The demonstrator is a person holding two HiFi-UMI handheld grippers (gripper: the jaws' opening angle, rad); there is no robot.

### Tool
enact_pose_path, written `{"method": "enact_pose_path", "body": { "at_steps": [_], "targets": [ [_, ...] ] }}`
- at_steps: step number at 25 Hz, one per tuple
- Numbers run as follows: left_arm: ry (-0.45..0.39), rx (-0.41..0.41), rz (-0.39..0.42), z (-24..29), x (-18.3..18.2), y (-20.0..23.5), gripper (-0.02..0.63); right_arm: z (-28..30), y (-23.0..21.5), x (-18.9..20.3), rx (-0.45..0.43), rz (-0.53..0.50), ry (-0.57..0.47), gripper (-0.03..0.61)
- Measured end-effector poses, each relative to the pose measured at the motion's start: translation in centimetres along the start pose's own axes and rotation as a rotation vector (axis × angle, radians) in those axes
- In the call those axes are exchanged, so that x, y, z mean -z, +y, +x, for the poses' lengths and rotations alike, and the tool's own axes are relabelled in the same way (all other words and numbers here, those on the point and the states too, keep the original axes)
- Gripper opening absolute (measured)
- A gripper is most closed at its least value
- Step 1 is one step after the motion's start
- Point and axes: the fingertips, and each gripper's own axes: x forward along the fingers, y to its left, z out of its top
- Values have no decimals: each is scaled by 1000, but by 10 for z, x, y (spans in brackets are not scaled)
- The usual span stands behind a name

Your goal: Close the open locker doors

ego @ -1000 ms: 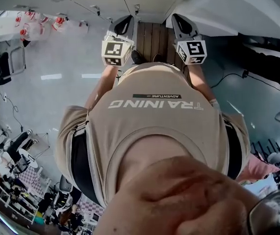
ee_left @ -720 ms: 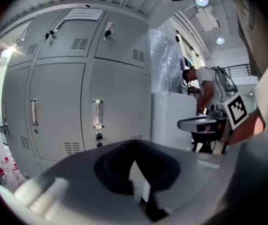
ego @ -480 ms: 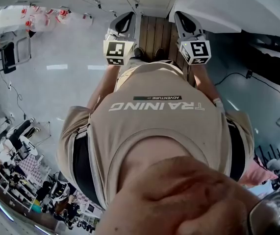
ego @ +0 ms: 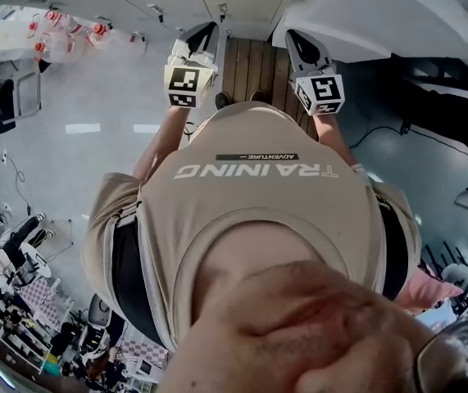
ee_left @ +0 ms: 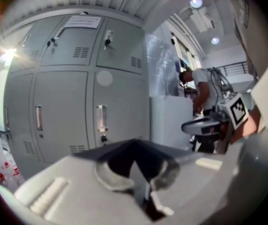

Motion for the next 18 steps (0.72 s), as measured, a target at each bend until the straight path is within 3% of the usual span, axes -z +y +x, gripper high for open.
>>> {"method": "enact_pose_path", "body": {
  "at_steps": [4,8,18],
  "targets": [
    [-14,-8,-12,-12,2,0,-8,-1,5,-3,-7,24,11,14],
    [25,-16,-29,-20,23,9,-8,3,14,-1,-14,77,19,14],
    [19,-16,-85,-19,34,24,-7,25,27,0,-28,75,56,14]
  ]
}}
